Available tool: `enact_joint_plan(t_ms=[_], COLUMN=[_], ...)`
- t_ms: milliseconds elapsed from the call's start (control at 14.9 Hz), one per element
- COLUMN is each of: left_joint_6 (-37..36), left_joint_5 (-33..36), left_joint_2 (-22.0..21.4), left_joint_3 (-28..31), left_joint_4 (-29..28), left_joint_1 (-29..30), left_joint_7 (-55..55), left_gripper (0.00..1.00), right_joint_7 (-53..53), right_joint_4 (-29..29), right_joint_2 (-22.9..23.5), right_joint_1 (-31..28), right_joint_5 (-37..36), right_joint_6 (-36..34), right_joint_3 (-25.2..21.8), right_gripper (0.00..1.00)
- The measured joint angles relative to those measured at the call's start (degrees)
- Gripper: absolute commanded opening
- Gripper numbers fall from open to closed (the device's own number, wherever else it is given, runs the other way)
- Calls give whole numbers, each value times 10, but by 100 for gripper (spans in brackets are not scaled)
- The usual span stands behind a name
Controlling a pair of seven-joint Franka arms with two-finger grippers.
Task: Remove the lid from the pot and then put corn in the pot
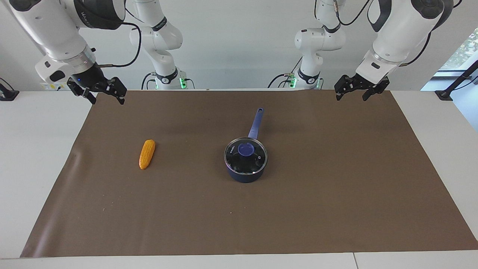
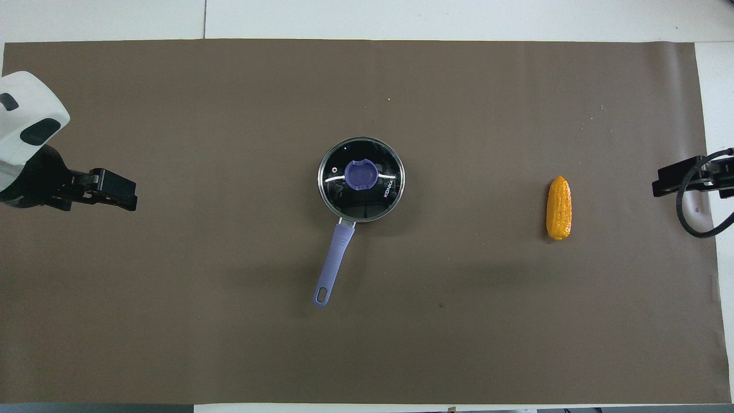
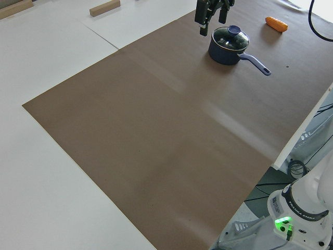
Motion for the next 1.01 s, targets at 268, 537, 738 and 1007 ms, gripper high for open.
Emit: enact_joint_plan(t_ms=[268, 537, 738, 1007], left_joint_6=[2, 11, 51, 91], left_joint_5=[0, -11, -18, -22], left_joint_2=[0, -1, 0, 23], left_joint_3=[0, 2, -4, -14], left_joint_4=[0, 0, -1, 5], left_joint_1=[0, 3, -4, -87], left_joint_7=[0, 0, 0, -76], left_gripper=[100, 100, 100, 100], right_joint_7=[0, 1, 30, 40], right_joint_4=[0, -33, -125, -181], right_joint_2=[0, -5, -17, 26], right_joint_1=[0, 8, 34, 38], right_joint_5=[0, 5, 7, 7], right_joint_6=[0, 47, 134, 247], right_joint_3=[0, 0, 2, 2], right_gripper=[100, 100, 100, 100])
